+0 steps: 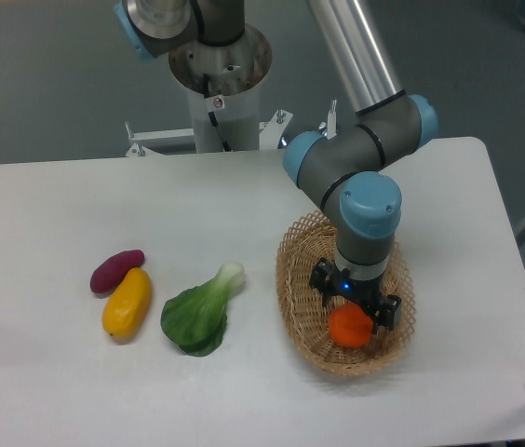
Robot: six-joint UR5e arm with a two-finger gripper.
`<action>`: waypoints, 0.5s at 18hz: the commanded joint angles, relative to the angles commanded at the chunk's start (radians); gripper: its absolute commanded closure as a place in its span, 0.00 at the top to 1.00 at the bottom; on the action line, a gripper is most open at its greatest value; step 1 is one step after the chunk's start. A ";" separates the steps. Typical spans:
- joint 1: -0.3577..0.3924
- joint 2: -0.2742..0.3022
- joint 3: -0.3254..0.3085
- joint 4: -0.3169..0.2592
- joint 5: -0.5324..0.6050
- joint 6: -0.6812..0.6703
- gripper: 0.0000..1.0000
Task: Pick up the orange from the basket
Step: 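Close the gripper around the orange in the basket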
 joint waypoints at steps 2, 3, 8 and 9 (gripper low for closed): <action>0.000 -0.002 -0.001 0.000 0.000 -0.006 1.00; -0.008 -0.006 0.000 0.000 0.000 -0.008 1.00; -0.012 -0.011 0.000 0.029 0.000 -0.009 1.00; -0.012 -0.011 -0.001 0.034 0.000 -0.009 1.00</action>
